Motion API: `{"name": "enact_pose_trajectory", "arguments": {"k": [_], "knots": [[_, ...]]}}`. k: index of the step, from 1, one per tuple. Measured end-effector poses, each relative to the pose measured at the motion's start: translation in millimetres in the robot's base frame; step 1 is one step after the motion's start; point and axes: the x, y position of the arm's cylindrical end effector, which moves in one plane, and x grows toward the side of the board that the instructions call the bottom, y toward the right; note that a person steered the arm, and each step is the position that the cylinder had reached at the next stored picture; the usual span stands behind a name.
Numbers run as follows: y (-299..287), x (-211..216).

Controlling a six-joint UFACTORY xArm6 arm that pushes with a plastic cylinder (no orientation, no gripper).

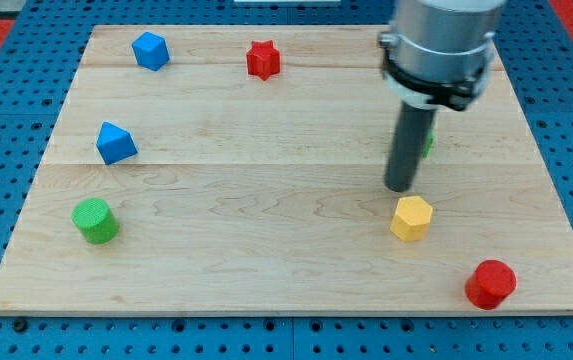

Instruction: Move the yellow hexagon to the bottom center of the board

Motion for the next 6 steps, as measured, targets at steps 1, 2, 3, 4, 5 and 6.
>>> {"name": "enact_pose_trajectory", "arguments": {"k": [1,2,3,4,5,6], "knots": [[-10,43],[-62,48],[-2,55],[41,45],[33,83],[-37,88]]}}
